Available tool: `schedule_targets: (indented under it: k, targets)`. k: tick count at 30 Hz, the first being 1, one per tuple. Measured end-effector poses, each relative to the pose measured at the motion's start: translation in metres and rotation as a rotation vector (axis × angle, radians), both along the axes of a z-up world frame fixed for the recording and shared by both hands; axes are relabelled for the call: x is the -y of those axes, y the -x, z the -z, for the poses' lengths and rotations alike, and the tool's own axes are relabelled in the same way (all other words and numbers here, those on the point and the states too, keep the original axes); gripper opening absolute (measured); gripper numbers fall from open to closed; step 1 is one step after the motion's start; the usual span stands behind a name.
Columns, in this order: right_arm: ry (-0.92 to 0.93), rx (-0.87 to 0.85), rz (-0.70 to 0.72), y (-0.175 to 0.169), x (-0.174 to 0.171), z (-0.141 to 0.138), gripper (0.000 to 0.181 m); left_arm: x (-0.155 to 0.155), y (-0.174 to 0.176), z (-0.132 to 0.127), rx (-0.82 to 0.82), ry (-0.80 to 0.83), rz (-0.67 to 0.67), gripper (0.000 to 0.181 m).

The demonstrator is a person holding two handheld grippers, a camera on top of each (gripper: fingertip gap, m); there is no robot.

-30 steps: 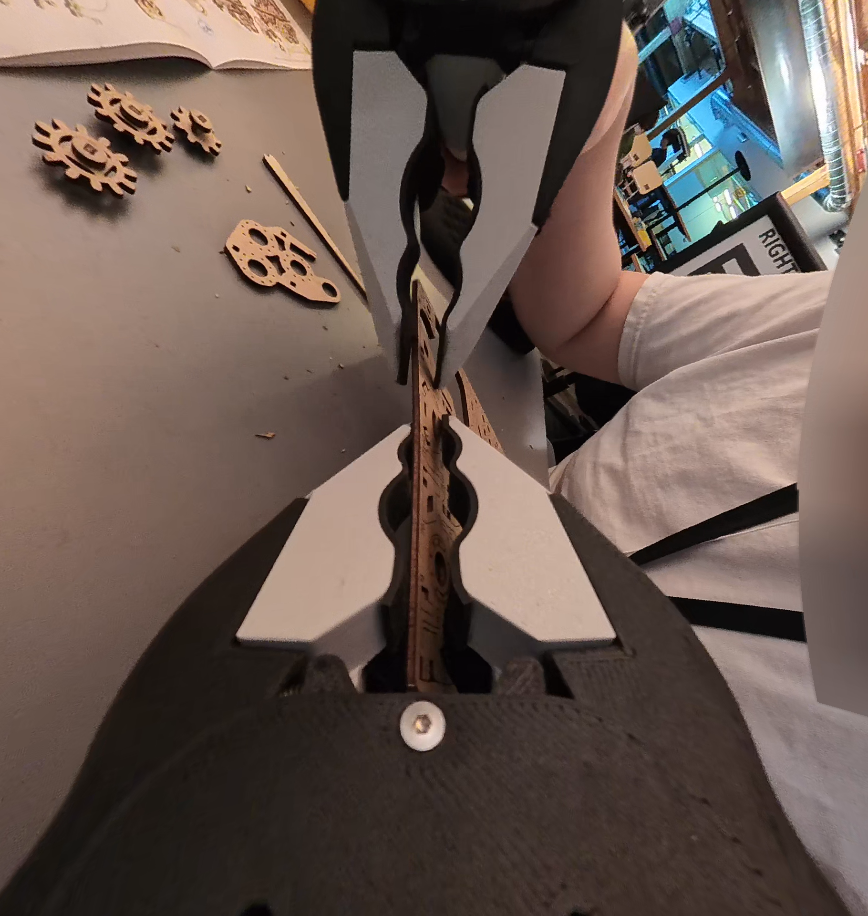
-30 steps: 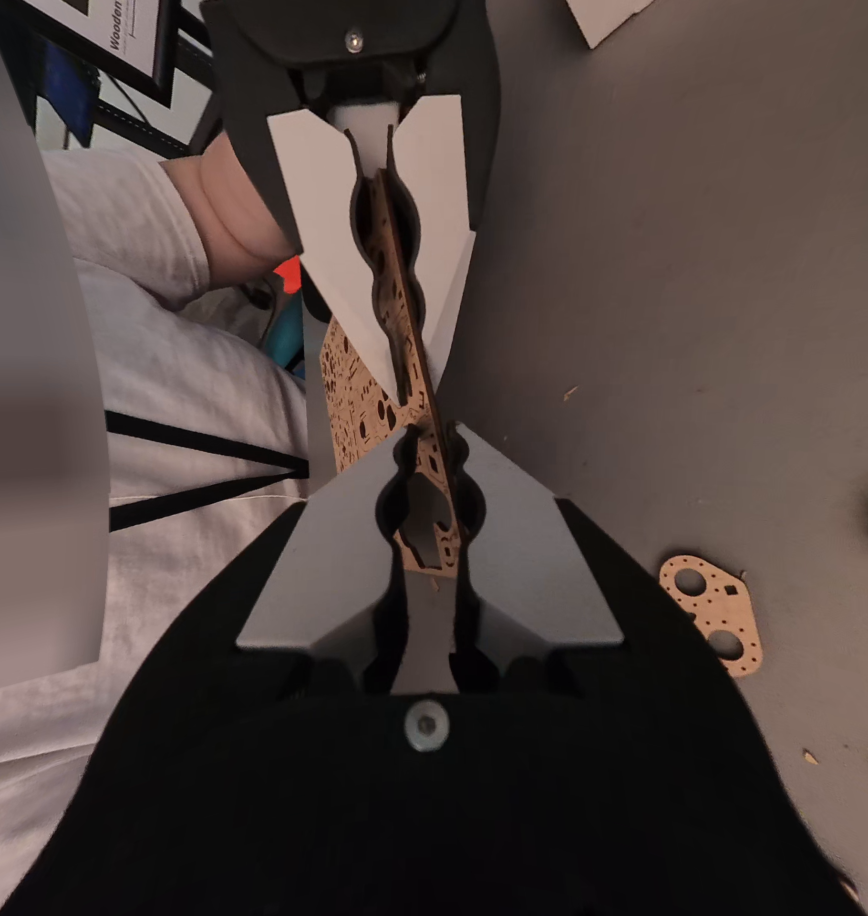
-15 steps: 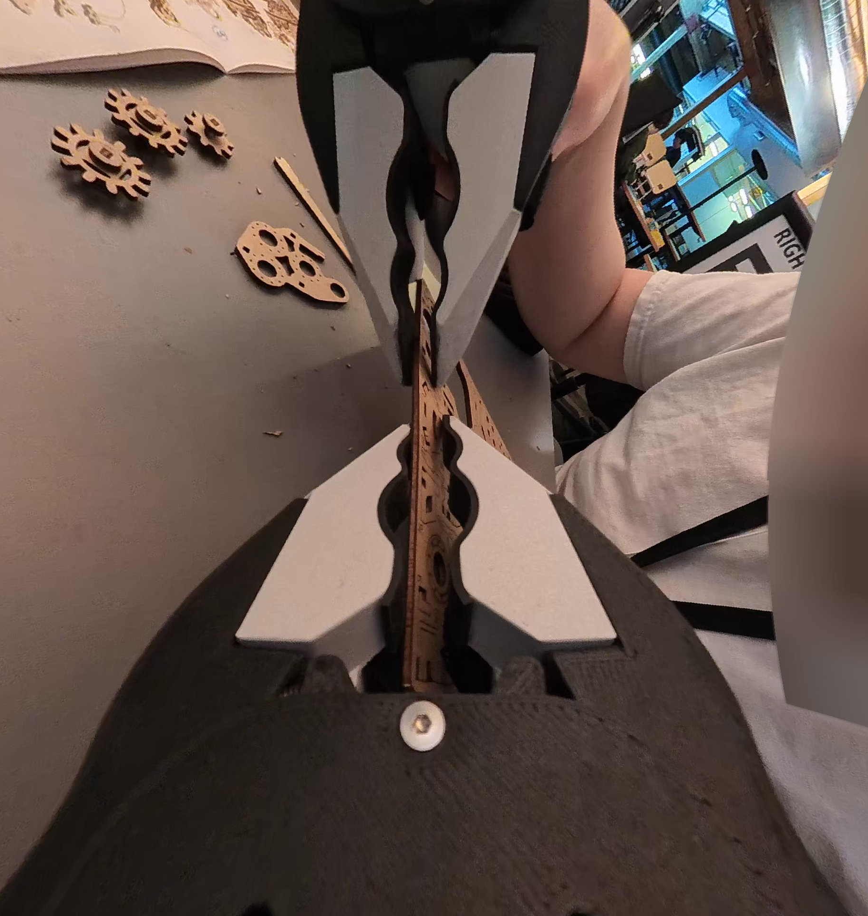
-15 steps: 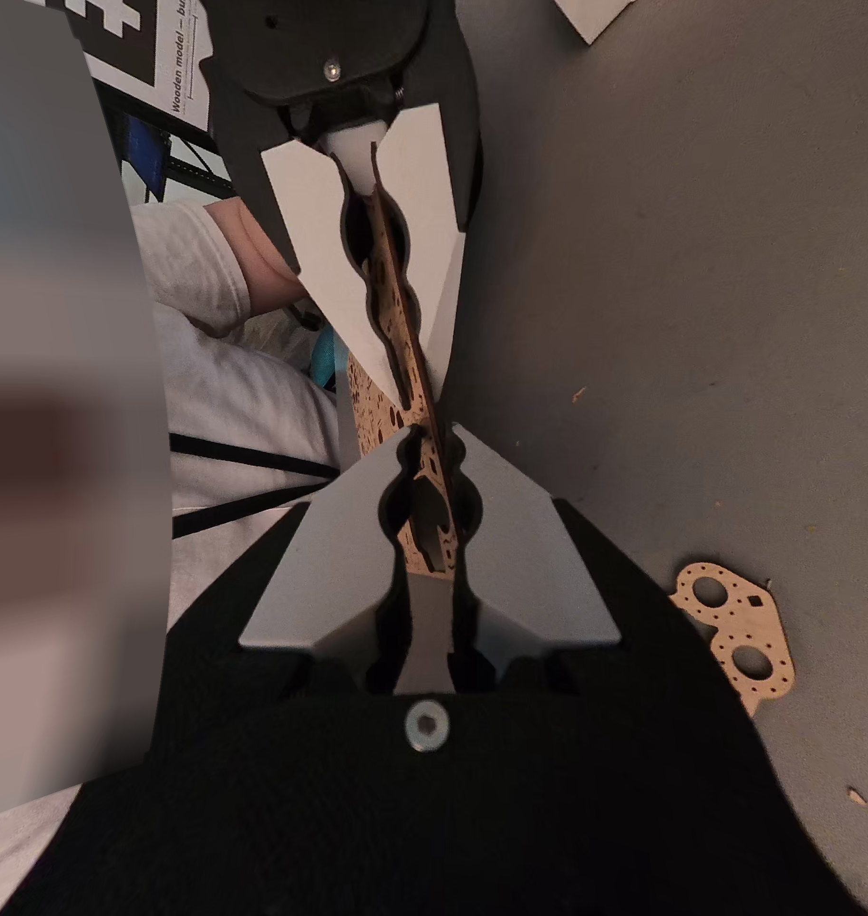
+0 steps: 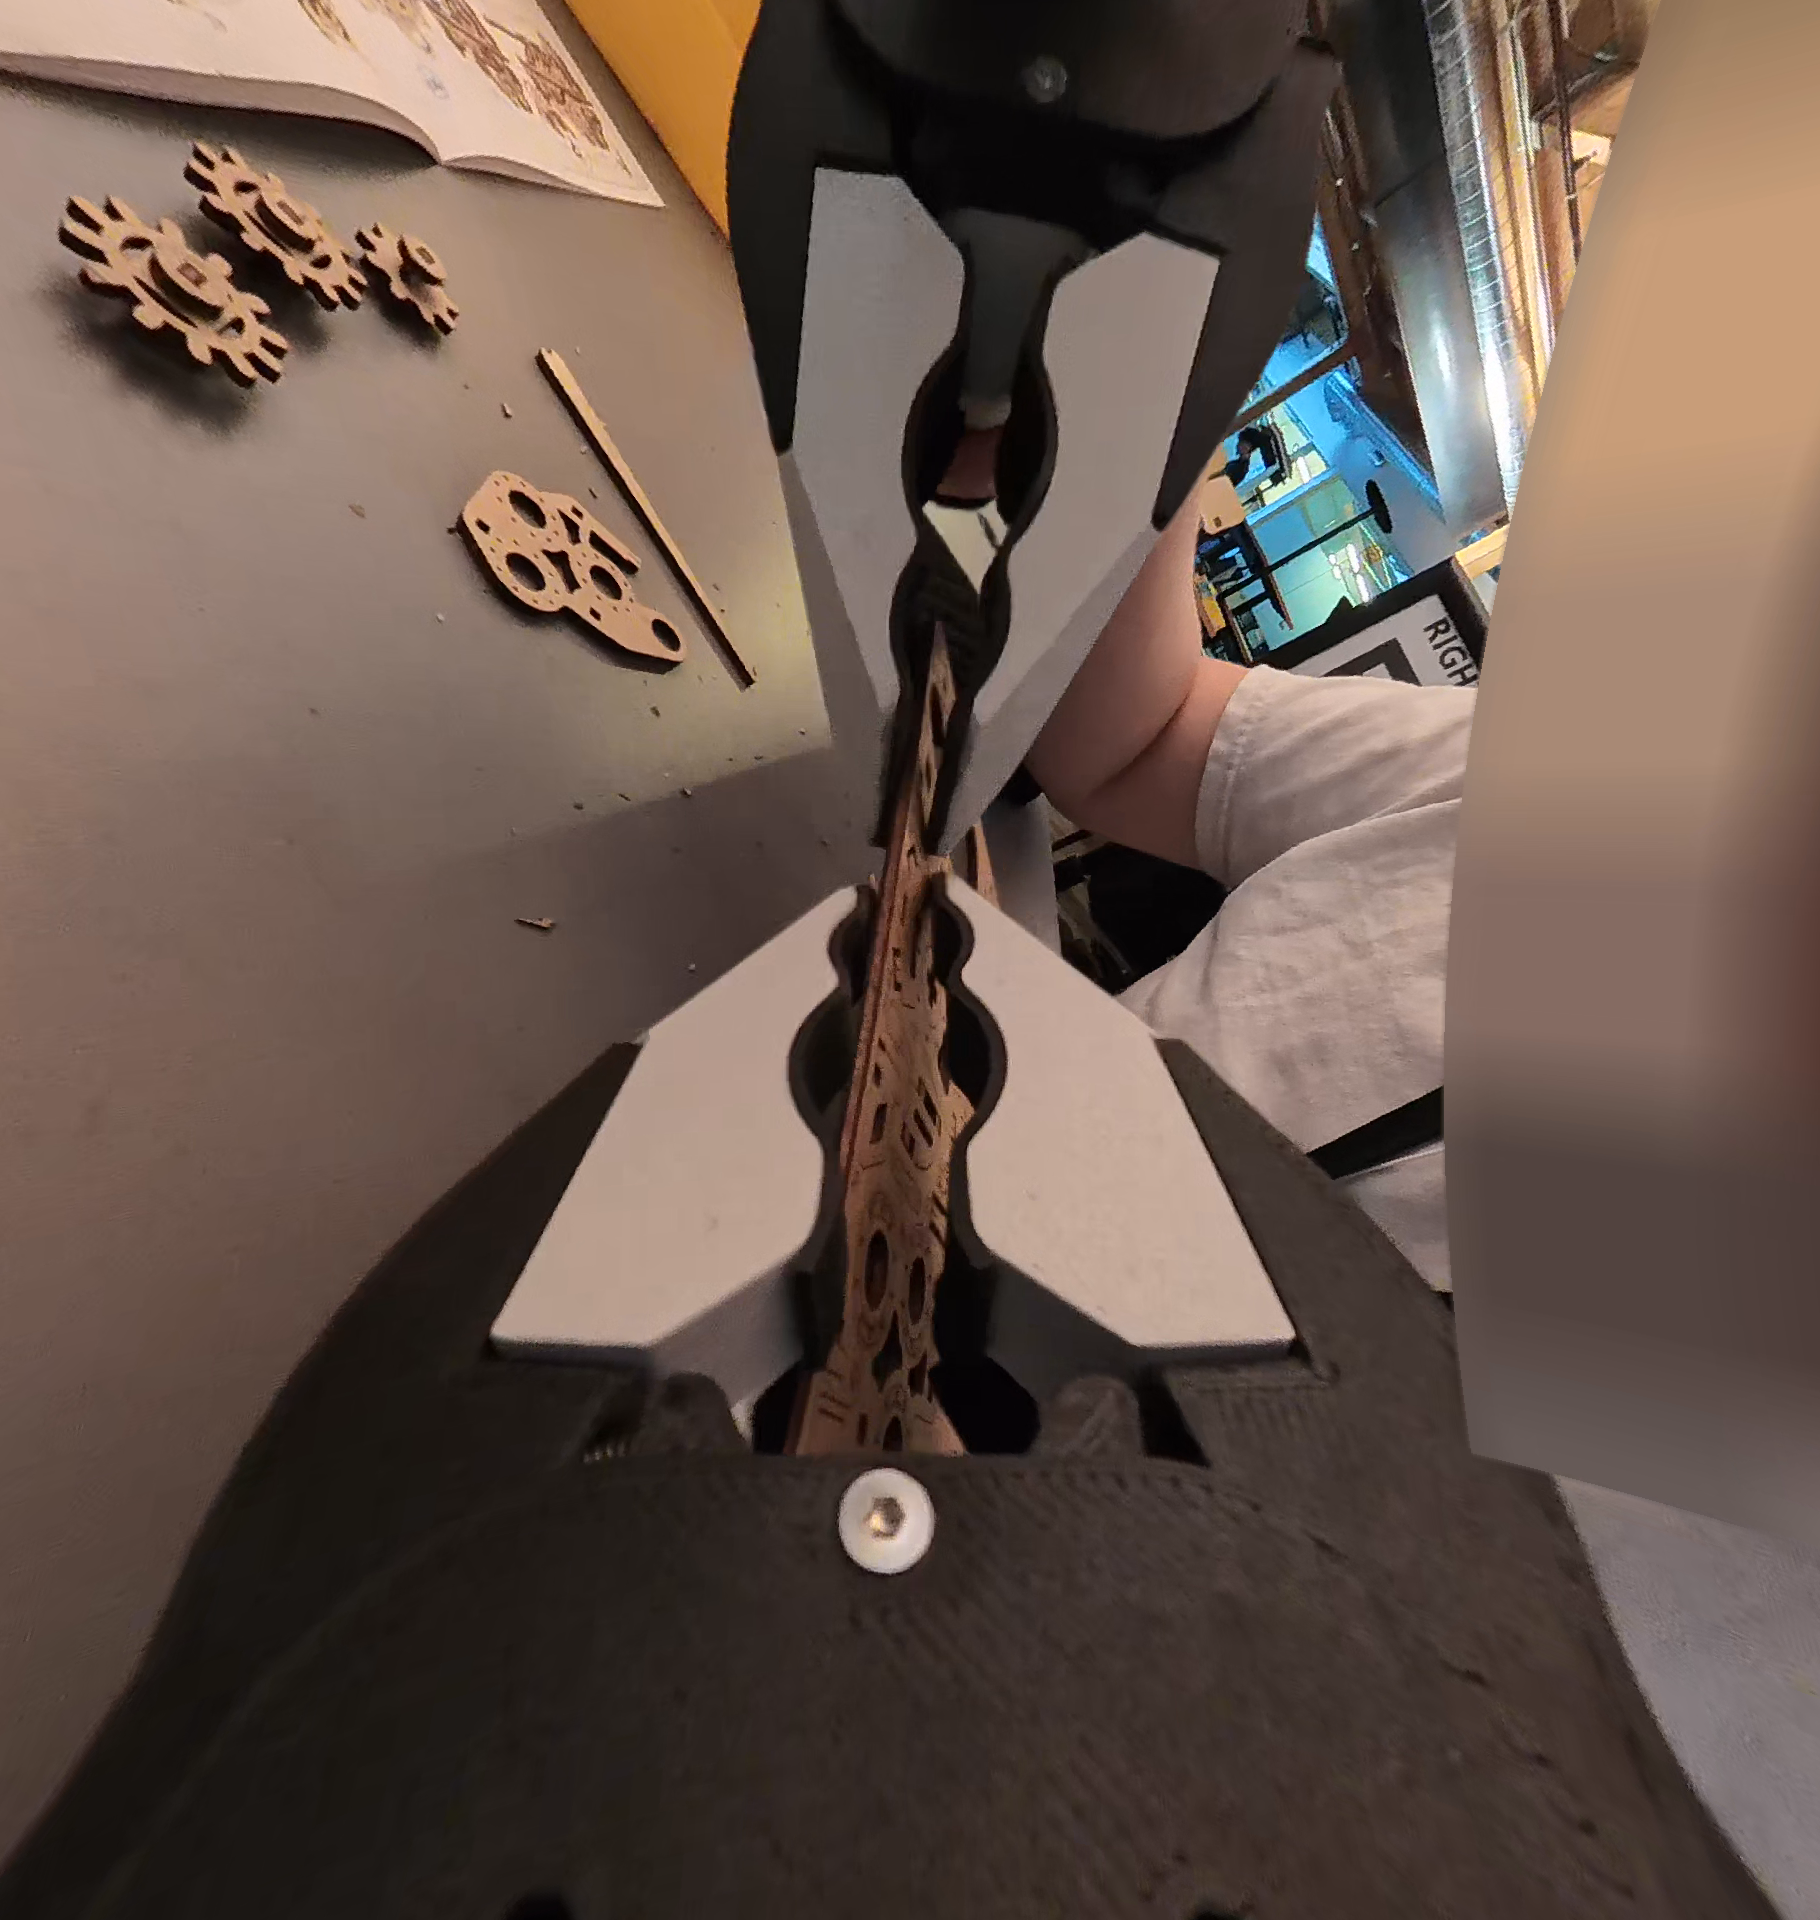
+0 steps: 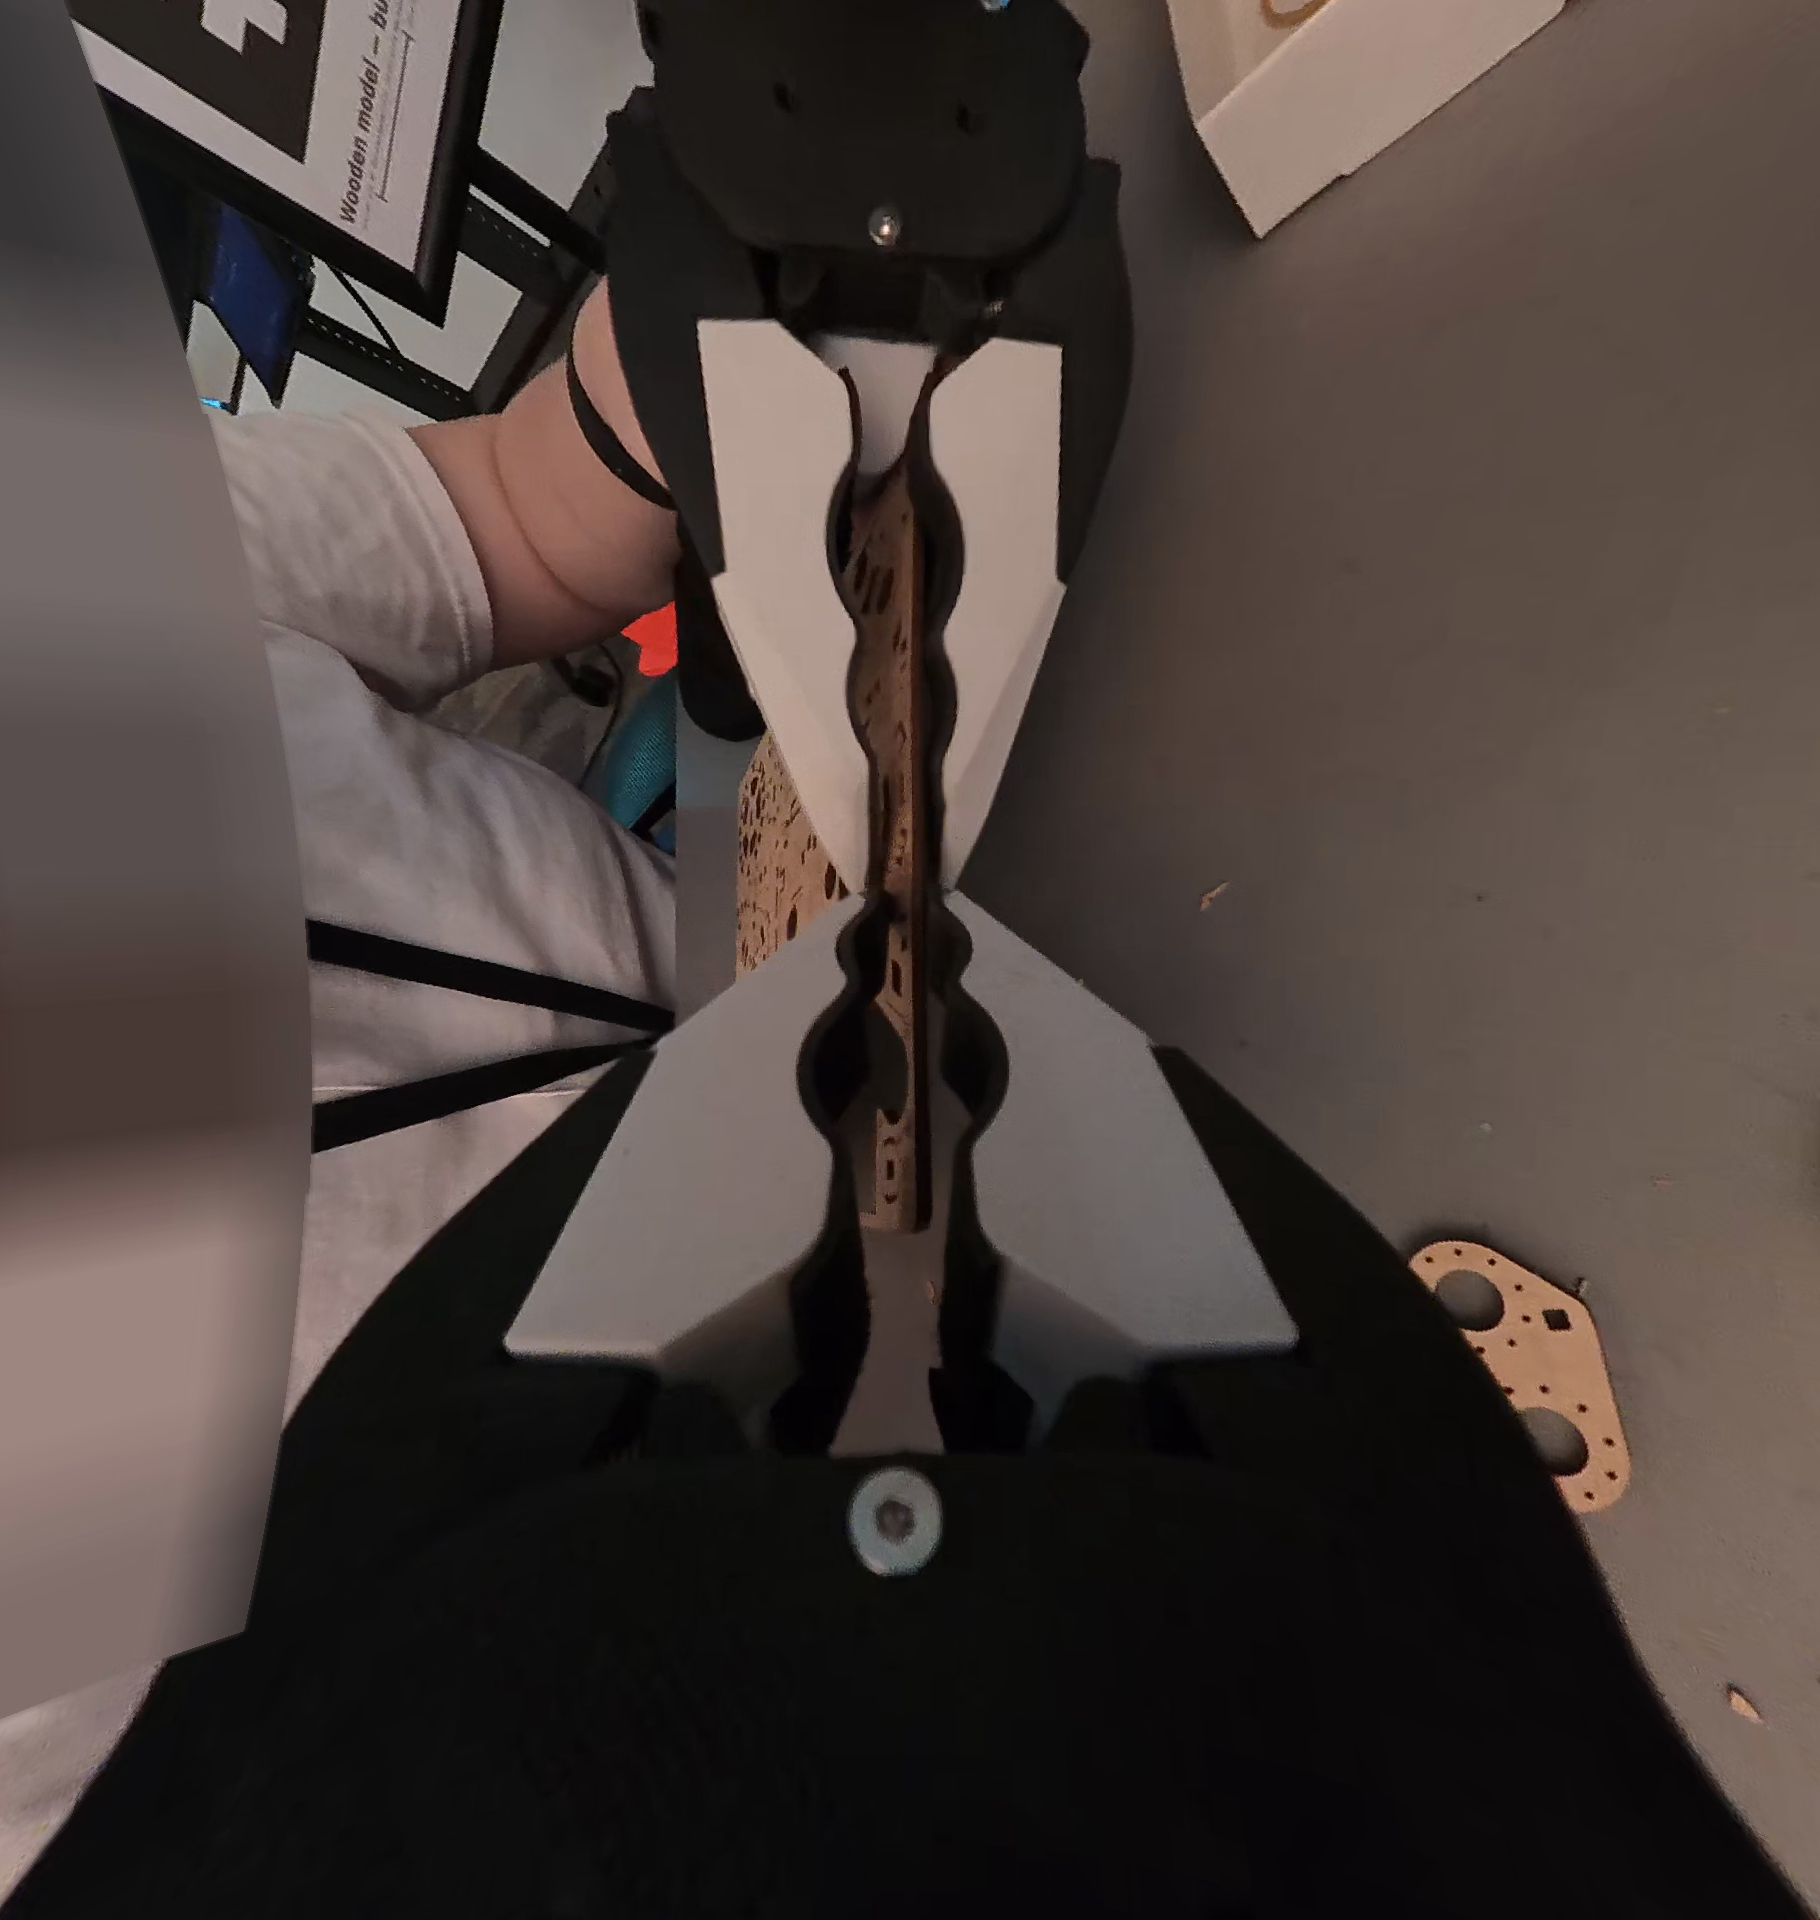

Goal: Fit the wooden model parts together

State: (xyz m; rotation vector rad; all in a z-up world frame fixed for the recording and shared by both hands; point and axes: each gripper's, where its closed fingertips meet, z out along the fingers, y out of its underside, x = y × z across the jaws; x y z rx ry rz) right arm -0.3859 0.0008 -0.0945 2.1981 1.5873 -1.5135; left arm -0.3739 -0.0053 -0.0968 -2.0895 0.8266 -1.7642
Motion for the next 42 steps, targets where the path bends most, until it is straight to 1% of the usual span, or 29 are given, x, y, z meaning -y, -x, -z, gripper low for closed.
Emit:
schedule_targets:
  k: [5,8,10,12,16,21,23,25,28,30,35,42]
  targets:
    - [0.037,-0.006,0.012,0.002,0.000,0.002,0.005,0.000,0.002,0.001,-0.044,-0.038,-0.005,0.006]
    - [0.021,0.008,0.014,0.002,0.000,0.006,0.006,0.000,0.003,0.004,-0.061,-0.039,-0.007,0.005]
    - [-0.019,0.004,-0.003,0.002,0.001,0.005,0.006,0.002,0.003,0.001,-0.033,0.009,0.000,0.003]
    - [-0.088,0.014,-0.017,0.002,0.000,0.009,0.007,0.001,0.003,0.004,-0.037,0.023,-0.006,0.003]
    - [-0.130,0.006,-0.030,0.003,-0.001,0.011,0.008,0.000,0.004,0.007,-0.082,-0.013,-0.024,0.003]
    - [-0.291,-0.031,-0.093,0.003,-0.001,0.010,0.008,0.001,0.005,0.005,-0.073,-0.002,-0.025,0.003]
    - [-0.314,-0.029,-0.090,0.003,-0.001,0.012,0.009,0.000,0.005,0.007,-0.084,-0.008,-0.030,0.003]
    - [-0.297,-0.023,-0.080,0.003,-0.002,0.014,0.009,-0.001,0.006,0.009,-0.093,-0.006,-0.033,0.004]
    - [-0.143,-0.059,-0.036,0.002,0.000,0.004,0.007,0.002,0.003,0.001,-0.046,-0.013,-0.010,0.004]
    - [-0.141,-0.079,-0.013,0.004,-0.003,0.003,0.007,-0.001,0.004,0.002,-0.062,-0.044,-0.027,0.005]
    - [-0.076,-0.080,-0.001,0.005,-0.002,0.003,0.007,0.000,0.005,0.002,-0.074,-0.053,-0.021,0.005]
    - [-0.047,-0.081,-0.005,0.004,-0.001,0.003,0.006,0.000,0.005,0.003,-0.081,-0.059,-0.015,0.005]
